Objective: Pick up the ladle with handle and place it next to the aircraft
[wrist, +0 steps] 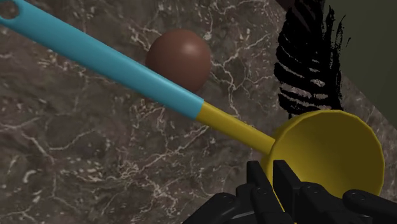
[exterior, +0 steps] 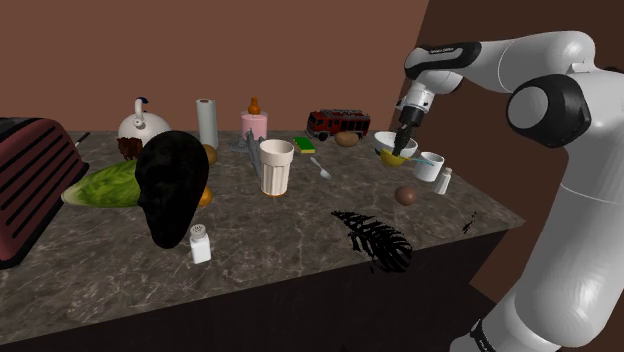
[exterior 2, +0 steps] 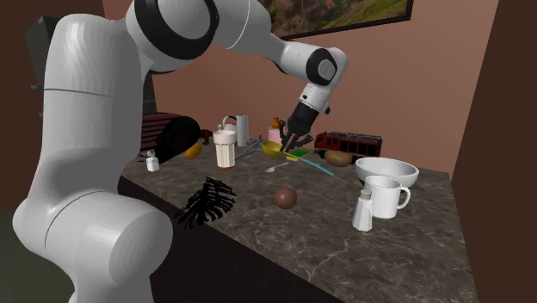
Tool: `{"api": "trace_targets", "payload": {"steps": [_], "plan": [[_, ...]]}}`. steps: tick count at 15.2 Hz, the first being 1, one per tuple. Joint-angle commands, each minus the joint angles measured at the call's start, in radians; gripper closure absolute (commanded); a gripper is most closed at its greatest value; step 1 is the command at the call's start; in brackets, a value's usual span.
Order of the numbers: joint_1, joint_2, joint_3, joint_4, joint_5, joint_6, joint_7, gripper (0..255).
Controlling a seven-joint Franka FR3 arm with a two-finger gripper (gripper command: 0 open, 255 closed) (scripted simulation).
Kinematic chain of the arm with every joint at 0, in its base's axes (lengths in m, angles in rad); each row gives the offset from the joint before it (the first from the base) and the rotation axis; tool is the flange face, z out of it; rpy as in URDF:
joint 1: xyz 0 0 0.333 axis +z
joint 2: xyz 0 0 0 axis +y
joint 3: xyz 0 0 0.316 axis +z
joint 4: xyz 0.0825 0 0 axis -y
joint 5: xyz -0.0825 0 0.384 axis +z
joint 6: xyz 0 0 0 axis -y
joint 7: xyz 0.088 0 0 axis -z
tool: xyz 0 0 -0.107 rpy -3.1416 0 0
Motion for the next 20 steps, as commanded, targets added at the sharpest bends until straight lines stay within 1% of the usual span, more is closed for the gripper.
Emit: {"api": "trace_targets", "payload": {"steps": [1,6,12,16,20], "plan": [[-0.002,-0.004,-0.001,0.024,-0.001,-0.025,0.009,255],[-0.007,-0.004,-0.002,0.078,0.001,-0.078,0.024,255],[0.046,0.075,0.048,0.18,0.066,-0.068,0.139,255],[0.072,0.148,0.081,0.283,0.11,-0.072,0.215,255],[0.089,0.243,0.113,0.423,0.155,-0.089,0.296,255]]}}
